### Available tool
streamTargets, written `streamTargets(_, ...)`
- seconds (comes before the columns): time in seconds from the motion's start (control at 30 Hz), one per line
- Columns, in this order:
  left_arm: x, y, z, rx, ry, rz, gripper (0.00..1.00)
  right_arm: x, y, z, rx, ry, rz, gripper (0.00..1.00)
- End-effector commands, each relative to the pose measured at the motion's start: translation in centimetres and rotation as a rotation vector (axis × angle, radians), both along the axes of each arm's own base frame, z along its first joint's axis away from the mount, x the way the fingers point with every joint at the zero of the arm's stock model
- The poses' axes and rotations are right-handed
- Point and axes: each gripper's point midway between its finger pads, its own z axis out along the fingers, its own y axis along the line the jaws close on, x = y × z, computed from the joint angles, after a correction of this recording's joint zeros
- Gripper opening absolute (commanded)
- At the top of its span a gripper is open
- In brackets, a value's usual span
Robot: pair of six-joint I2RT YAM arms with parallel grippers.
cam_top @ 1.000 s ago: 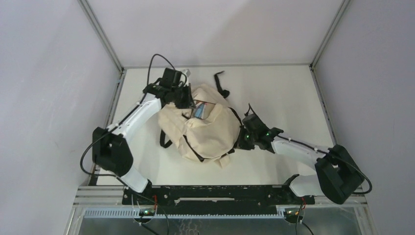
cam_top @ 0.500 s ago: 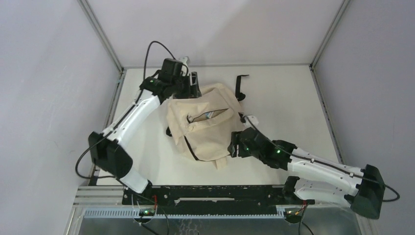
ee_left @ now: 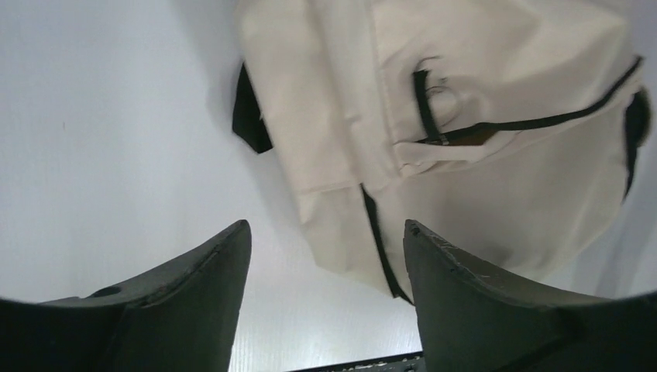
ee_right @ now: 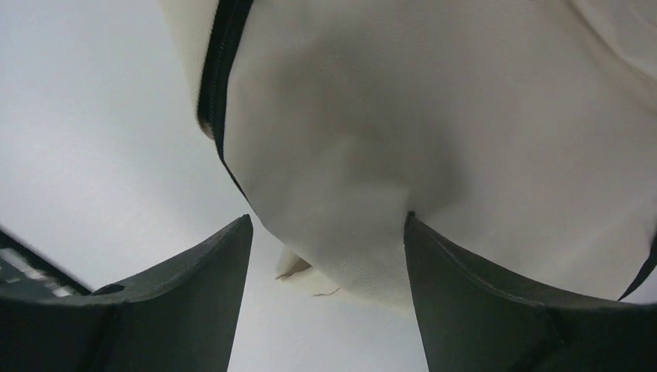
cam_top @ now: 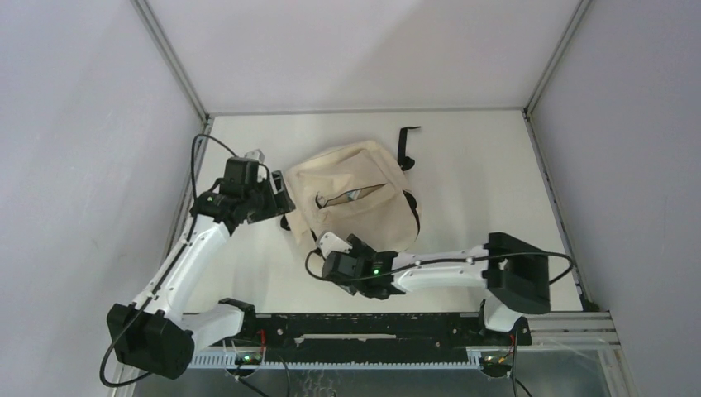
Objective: Pack the student bag
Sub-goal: Adjust the student bag at the center of the board.
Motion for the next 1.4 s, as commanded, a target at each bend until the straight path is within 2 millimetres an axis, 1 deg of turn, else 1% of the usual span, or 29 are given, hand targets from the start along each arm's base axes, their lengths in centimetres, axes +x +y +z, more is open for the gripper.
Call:
streamTargets(0.0,-0.3,0.5,-0.5,-0.054,-0.011,0.040,0.82,2.0,1.2,1.1,-0.051,-0.108,0.034,0.72)
streamTargets(0.03,-0.3,0.4,-0.5,-0.054,-0.015,0.036,0.86,2.2,1.2,1.4,-0.046,-0.116,0.024,0.62)
streamTargets(0.07,-0.3,0.5,-0.6,-0.053,-0.018,0.037,0.89,2.5,1.2,2.0,-0.034,-0.125,0.019,0.49)
streamTargets(0.13,-0.2,0.4,-0.8,-0.054,-0.018,0.032,0.90,2.9,1.3,3.6,0.010,-0.133,0.011,0.19)
streamTargets(0.17,-0.1,0.2,-0.9,-0.061,-0.016,0.027,0.89,3.2,1.2,4.4,0.031,-0.136,0.001,0.03)
streamTargets(0.2,0.0,0.0,-1.1,-0.071,-0.012,0.022,0.88,3.3,1.1,5.2,0.052,-0.131,-0.002,0.00)
streamTargets(0.3,-0.1,-0.8,-2.0,-0.110,0.011,0.010,0.82,3.8,0.9,7.5,0.118,-0.128,-0.010,0.00)
streamTargets(0.37,-0.1,-1.2,-2.5,-0.129,0.026,0.005,0.75,3.9,1.0,9.2,0.173,-0.111,-0.004,0.00)
streamTargets(0.47,-0.4,-1.5,-3.0,-0.143,0.044,-0.008,0.68,4.4,0.9,11.0,0.242,-0.064,-0.007,0.00)
streamTargets(0.5,-0.5,-1.6,-3.1,-0.147,0.049,-0.014,0.67,4.8,1.0,11.9,0.268,-0.054,-0.019,0.00)
streamTargets(0.53,-0.7,-1.7,-3.2,-0.153,0.053,-0.019,0.66,5.3,0.8,12.5,0.289,-0.046,-0.036,0.00)
streamTargets(0.63,-1.1,-2.0,-3.5,-0.165,0.057,-0.033,0.63,6.4,1.0,14.3,0.370,-0.027,-0.057,0.00)
streamTargets(0.8,-1.9,-2.8,-4.1,-0.202,0.070,-0.083,0.63,8.4,1.9,17.0,0.517,0.042,-0.081,0.00)
streamTargets(0.9,-2.3,-3.5,-4.1,-0.237,0.067,-0.103,0.67,9.0,3.1,18.0,0.558,0.081,-0.065,0.00)
streamTargets(0.97,-2.4,-3.5,-4.3,-0.242,0.064,-0.101,0.70,8.9,4.3,17.7,0.558,0.121,-0.043,0.00)
streamTargets(1.03,-2.4,-3.0,-4.6,-0.223,0.066,-0.077,0.70,8.4,6.0,16.6,0.548,0.187,-0.011,0.00)
streamTargets(1.07,-2.3,-2.6,-4.6,-0.206,0.065,-0.054,0.69,7.8,6.8,15.9,0.534,0.236,0.016,0.06)
streamTargets(1.1,-2.3,-1.9,-4.7,-0.181,0.063,-0.015,0.67,7.2,7.4,14.8,0.498,0.288,0.039,0.17)
streamTargets(1.17,-1.9,0.2,-4.5,-0.115,0.042,0.099,0.66,6.5,7.9,13.1,0.398,0.338,0.055,0.48)
streamTargets(1.2,-1.9,1.1,-4.2,-0.091,0.029,0.147,0.64,6.4,7.7,12.1,0.336,0.342,0.054,0.57)
streamTargets(1.27,-1.7,2.9,-3.1,-0.029,-0.010,0.227,0.64,6.4,6.4,11.9,0.287,0.304,0.041,0.62)
streamTargets(1.33,-1.5,3.4,-1.8,-0.011,-0.051,0.232,0.64,7.0,5.1,13.0,0.330,0.257,0.027,0.64)
streamTargets(1.37,-1.3,3.3,-1.1,-0.011,-0.073,0.216,0.64,7.3,4.2,14.1,0.380,0.239,0.018,0.66)
